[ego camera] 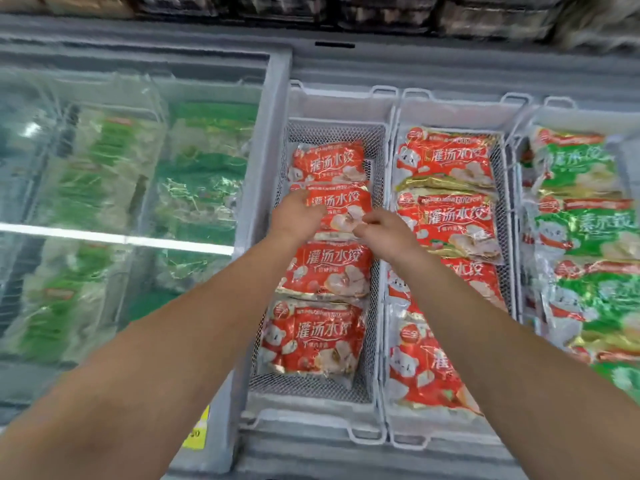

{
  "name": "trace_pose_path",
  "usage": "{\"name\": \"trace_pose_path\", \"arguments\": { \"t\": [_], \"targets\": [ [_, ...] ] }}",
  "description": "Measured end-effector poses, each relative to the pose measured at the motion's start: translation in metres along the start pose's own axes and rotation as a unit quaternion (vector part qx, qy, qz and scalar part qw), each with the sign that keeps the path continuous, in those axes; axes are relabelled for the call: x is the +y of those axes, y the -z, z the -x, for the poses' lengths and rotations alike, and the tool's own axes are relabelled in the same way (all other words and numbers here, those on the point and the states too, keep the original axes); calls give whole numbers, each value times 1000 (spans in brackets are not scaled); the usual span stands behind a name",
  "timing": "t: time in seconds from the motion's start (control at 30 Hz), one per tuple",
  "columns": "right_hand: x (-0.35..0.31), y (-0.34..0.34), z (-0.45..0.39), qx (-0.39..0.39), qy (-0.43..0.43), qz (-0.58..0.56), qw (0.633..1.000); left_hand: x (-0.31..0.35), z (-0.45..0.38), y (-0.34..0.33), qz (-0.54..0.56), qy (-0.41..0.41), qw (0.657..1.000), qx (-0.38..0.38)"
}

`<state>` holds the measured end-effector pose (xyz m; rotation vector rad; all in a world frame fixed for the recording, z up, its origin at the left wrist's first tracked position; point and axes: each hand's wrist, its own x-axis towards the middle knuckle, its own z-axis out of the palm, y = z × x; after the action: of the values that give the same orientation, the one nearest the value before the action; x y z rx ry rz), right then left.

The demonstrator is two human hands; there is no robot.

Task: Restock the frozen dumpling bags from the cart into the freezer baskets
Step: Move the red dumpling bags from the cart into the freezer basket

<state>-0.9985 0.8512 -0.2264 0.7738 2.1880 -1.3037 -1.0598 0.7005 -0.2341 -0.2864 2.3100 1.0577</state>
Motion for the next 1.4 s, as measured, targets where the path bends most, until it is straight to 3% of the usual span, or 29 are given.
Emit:
{"name": "trace_pose_path", "arguments": {
  "t": [0.37, 0.5, 0.63, 0.9, 1.13, 1.4],
  "targets": [
    [67, -74, 240, 190, 58, 4, 980, -98, 198, 39, -32, -210, 972, -98],
    [119, -115, 322, 264, 32, 4, 964, -141, 260, 33, -90, -269, 949, -140],
    [164, -144, 398, 278, -21, 17, 960, -173, 314, 17, -152, -316, 920, -173],
    [285, -212, 555, 350, -151, 36, 924, -236, 438, -59, -268, -413, 823, -283],
    [397, -265, 682, 399, -224, -29, 889, -296, 562, -136, -310, -473, 761, -317],
    [511, -280, 794, 431, -245, -73, 865, -344, 675, -208, -324, -486, 747, -318]
  ]
}}
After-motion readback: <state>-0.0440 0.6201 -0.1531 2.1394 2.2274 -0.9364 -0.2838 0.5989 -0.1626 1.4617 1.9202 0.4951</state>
